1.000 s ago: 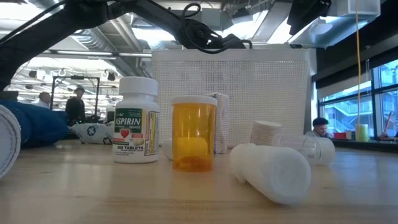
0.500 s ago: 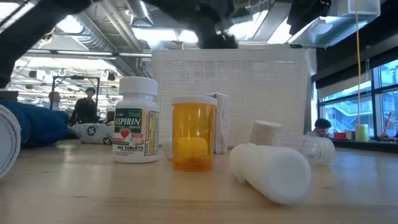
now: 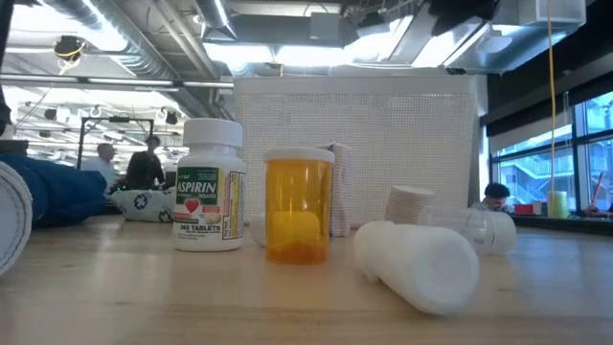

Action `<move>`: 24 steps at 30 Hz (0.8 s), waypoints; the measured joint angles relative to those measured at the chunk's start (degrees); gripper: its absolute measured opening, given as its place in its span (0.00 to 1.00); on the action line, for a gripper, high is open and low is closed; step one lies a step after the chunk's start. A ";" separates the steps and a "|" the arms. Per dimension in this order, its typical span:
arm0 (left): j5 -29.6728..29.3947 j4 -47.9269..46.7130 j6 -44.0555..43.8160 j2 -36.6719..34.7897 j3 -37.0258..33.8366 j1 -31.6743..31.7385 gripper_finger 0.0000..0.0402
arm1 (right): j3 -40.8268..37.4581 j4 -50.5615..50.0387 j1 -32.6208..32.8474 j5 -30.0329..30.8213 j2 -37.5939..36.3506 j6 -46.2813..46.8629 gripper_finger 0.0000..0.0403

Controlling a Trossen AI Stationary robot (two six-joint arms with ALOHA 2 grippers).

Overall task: Pick & place medical supplies in basket/bin
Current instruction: Put the transparent pill bottle in the white bin

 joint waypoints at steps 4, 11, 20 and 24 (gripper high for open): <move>3.19 -0.82 -4.57 -4.38 -2.78 -0.22 0.51 | 0.00 3.03 2.44 -0.03 0.21 -1.17 0.46; 3.55 10.80 -10.43 -14.64 -21.30 -4.32 0.51 | -3.85 6.52 8.03 0.30 2.85 -2.75 0.46; 2.83 42.10 -20.80 -29.96 -52.24 -9.43 0.51 | -21.62 31.12 11.97 0.34 4.64 -2.82 0.46; 2.48 51.87 -23.57 -34.76 -62.00 -11.94 0.51 | -28.06 40.65 12.11 0.41 5.50 -4.36 0.46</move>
